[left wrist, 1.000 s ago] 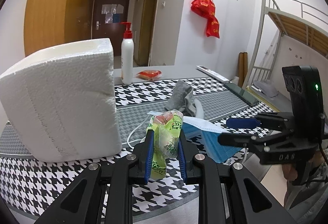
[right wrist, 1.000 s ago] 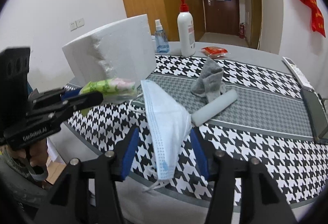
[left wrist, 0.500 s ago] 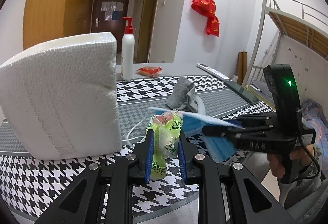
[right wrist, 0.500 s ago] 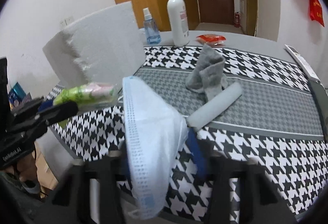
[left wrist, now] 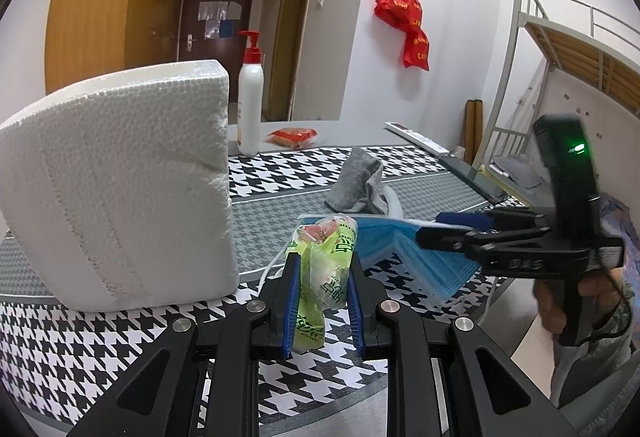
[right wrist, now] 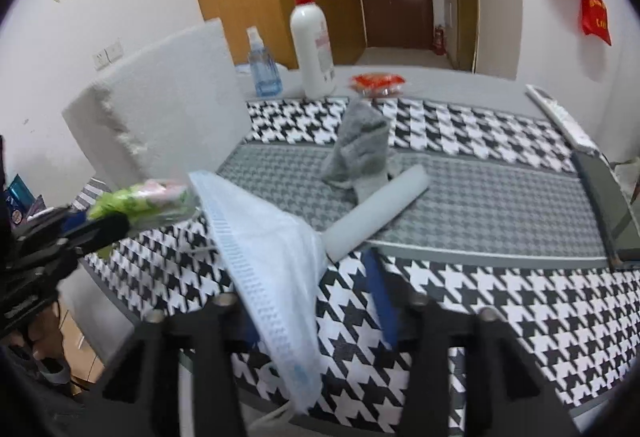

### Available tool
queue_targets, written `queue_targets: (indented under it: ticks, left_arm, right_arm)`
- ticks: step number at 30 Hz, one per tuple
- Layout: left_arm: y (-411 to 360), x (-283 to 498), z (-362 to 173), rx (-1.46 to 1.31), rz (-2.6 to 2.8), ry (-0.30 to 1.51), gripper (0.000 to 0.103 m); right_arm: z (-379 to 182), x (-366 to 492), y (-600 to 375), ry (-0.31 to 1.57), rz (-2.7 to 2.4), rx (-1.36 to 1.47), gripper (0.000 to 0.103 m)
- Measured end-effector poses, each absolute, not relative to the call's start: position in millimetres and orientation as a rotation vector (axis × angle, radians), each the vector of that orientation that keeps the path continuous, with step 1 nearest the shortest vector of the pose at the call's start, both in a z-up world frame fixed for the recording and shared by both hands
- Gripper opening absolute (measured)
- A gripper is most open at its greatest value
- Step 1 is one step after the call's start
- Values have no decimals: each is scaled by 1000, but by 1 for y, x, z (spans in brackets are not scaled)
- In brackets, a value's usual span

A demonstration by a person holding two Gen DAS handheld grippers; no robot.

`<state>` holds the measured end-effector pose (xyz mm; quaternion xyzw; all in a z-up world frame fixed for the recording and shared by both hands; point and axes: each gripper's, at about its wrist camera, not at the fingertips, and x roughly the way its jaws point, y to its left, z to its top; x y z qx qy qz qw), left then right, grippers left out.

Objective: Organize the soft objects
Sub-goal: 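Lift the blue mask off the table with the right gripper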

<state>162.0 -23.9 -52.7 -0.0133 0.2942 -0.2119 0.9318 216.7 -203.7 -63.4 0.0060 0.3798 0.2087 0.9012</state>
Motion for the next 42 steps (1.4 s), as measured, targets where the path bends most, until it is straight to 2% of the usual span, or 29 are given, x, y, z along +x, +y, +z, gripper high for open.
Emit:
queue_targets:
  ticks: [9, 22, 29, 42]
  left_arm:
    - [-24, 155, -50, -20, -441, 587, 23]
    - [-21, 151, -49, -25, -438, 589, 23]
    - [-21, 148, -46, -26, -439, 584, 23]
    - [-22, 146, -48, -20, -437, 588, 23]
  right_arm:
    - [-36, 198, -211, 719, 526, 77, 54]
    - [-28, 206, -229, 715, 466, 110, 54]
    - [-52, 198, -210, 821, 568, 49, 54]
    - [-79, 203, -190, 905, 597, 23, 54]
